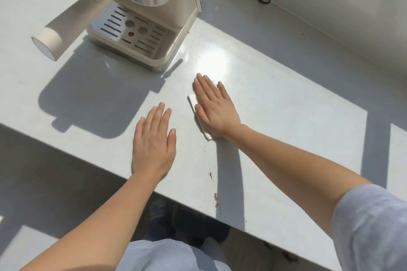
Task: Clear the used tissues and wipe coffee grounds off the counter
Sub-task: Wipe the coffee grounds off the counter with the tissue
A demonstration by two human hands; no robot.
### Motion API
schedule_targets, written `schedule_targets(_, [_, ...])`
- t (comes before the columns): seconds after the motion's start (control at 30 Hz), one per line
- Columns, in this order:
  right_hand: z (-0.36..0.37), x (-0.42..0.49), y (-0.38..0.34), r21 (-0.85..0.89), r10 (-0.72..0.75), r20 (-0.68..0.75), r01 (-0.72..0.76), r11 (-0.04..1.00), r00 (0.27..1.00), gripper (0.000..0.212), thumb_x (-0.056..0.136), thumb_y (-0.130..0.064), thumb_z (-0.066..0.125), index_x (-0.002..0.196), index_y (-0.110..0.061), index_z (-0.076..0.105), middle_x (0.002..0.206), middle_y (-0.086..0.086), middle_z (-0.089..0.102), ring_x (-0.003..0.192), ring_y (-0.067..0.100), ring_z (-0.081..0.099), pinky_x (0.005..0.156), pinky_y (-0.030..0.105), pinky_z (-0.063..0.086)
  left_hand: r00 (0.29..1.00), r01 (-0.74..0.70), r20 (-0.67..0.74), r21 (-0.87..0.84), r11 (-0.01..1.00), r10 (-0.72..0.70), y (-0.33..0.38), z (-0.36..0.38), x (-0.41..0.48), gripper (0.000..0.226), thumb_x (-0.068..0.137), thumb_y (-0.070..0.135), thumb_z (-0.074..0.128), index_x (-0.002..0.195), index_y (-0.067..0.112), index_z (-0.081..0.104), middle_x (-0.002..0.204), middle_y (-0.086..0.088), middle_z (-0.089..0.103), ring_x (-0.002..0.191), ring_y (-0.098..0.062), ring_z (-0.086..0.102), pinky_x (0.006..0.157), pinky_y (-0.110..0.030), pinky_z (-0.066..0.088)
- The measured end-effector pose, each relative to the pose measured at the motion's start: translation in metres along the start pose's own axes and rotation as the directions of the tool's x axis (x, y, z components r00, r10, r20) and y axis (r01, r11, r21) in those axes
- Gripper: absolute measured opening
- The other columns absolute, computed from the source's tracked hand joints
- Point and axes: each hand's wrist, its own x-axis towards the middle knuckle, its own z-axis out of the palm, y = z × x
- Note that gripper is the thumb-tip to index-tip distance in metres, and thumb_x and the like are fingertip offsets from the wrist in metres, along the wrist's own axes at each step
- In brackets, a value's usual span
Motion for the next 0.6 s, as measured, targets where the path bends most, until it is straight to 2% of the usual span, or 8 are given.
schedule_targets(0.13, [0.004, -0.035, 0.005, 0.076, 0.311, -0.062, -0.306, 0.949, 0.948, 0.062, 0.096, -0.033, 0.019, 0.153, -0.013, 0.004, 0.162, 0.002, -0.001, 0.149, 0.013, -0.005, 0.121, 0.04, -0.003, 1.0, -0.008, -0.017, -0.029, 1.0, 0.007, 0.0, 0.0, -0.002, 0.054, 0.097, 0.037, 0.014, 0.148, 0.02, 0.022, 0.159, 0.003, 0.017, 0.146, -0.012, 0.009, 0.119, -0.034, 0.003])
schedule_targets(0.23, [0.009, -0.084, 0.008, 0.116, 0.447, -0.069, -0.438, 0.891, 0.892, 0.064, 0.095, -0.033, 0.016, 0.153, -0.011, 0.004, 0.162, 0.003, -0.002, 0.148, 0.013, -0.006, 0.121, 0.04, -0.004, 0.999, -0.022, -0.026, -0.029, 0.999, 0.021, -0.001, 0.003, -0.002, 0.053, 0.098, 0.036, 0.017, 0.148, 0.019, 0.023, 0.159, 0.002, 0.017, 0.146, -0.013, 0.01, 0.12, -0.036, 0.004])
schedule_targets(0.47, [0.036, -0.217, -0.026, 0.073, 0.579, -0.023, -0.576, 0.814, 0.815, 0.063, 0.096, -0.037, 0.01, 0.152, -0.015, -0.009, 0.161, -0.002, -0.014, 0.145, 0.007, -0.019, 0.119, 0.035, -0.011, 0.998, -0.046, -0.039, 0.011, 0.999, 0.046, -0.004, 0.006, -0.003, 0.053, 0.098, 0.035, 0.023, 0.147, 0.015, 0.023, 0.159, -0.002, 0.018, 0.146, -0.017, 0.011, 0.119, -0.04, 0.006])
schedule_targets(0.6, [0.054, -0.265, -0.059, 0.018, 0.613, -0.028, -0.613, 0.79, 0.789, 0.064, 0.097, -0.036, 0.019, 0.153, -0.012, -0.001, 0.161, 0.001, -0.009, 0.147, 0.011, -0.014, 0.119, 0.036, -0.009, 0.997, -0.063, -0.036, 0.03, 0.998, 0.064, -0.003, 0.008, -0.005, 0.054, 0.098, 0.035, 0.02, 0.148, 0.013, 0.019, 0.159, -0.003, 0.014, 0.147, -0.016, 0.007, 0.119, -0.039, 0.004])
